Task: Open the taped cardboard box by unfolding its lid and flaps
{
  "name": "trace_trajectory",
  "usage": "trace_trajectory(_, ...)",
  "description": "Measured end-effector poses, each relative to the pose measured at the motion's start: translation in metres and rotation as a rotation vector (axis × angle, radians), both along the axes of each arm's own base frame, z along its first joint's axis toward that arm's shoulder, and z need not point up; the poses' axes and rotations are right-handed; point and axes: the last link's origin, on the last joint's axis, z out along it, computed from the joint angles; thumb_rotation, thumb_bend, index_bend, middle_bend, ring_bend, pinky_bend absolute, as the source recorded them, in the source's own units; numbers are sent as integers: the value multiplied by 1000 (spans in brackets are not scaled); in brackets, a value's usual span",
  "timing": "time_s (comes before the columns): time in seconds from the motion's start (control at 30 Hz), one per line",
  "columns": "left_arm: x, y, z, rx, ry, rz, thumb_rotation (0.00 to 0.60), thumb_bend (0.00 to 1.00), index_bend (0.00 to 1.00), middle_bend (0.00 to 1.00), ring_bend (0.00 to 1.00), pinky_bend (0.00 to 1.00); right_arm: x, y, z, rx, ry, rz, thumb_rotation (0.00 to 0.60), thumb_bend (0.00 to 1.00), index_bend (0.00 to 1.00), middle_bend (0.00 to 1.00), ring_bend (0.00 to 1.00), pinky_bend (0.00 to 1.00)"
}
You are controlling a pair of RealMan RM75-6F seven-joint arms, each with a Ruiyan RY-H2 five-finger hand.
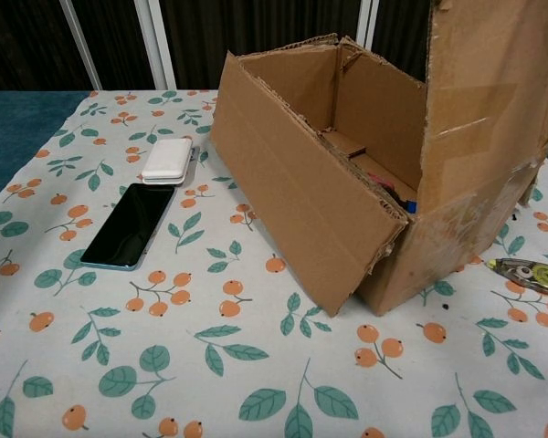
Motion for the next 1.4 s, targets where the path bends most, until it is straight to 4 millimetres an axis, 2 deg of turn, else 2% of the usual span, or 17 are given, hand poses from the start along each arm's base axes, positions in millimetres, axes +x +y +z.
trace_trajectory(0.7,1,-1,-1,-4,6,-14,600,113,0,0,0,28,-18,49,6,41,-17,-23,600,1000,508,223,141,244)
trace_trajectory(1.1,2,-2,-2,-7,15,-19,600,113,0,0,0,28,-32,62,21,13,-28,-43,600,1000,508,223,141,244)
trace_trajectory(1.27,3,-3,-3,-10,25,-23,600,113,0,0,0,28,-41,68,21,21,-29,-57,600,1000,508,223,141,244)
trace_trajectory(1.33,3,-3,-3,-10,29,-25,600,113,0,0,0,28,-46,68,21,20,-30,-64,600,972,508,222,141,244)
trace_trajectory(1.4,3,-3,-3,-9,30,-25,600,113,0,0,0,28,-51,68,20,17,-35,-72,600,847,474,207,138,244)
